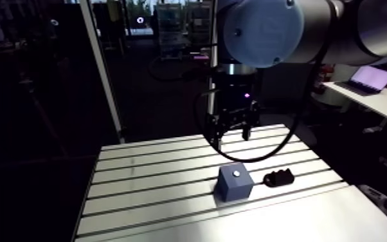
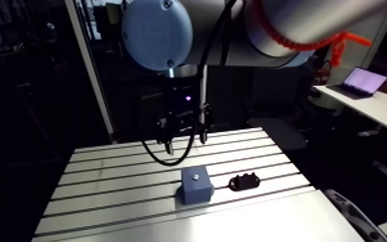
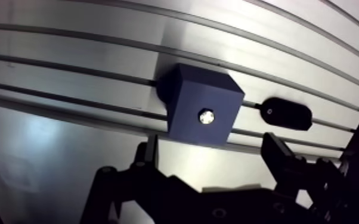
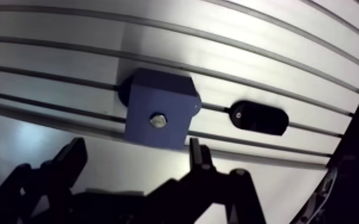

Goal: Pick up the M10 bolt and insert it into the hex recess until seated.

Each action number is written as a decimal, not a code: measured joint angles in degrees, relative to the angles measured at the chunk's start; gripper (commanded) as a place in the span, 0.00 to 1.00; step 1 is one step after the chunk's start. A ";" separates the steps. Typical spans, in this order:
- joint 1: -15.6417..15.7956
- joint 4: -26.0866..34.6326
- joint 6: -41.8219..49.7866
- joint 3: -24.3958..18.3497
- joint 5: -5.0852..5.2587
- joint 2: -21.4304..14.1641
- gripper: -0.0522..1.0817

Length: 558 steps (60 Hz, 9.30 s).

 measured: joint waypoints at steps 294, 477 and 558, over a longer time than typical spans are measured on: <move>-4.50 -10.10 4.94 7.72 3.48 3.24 1.00; -4.07 10.52 6.78 -3.50 3.61 -7.40 0.05; 0.53 24.97 12.11 -21.60 4.29 -6.52 0.05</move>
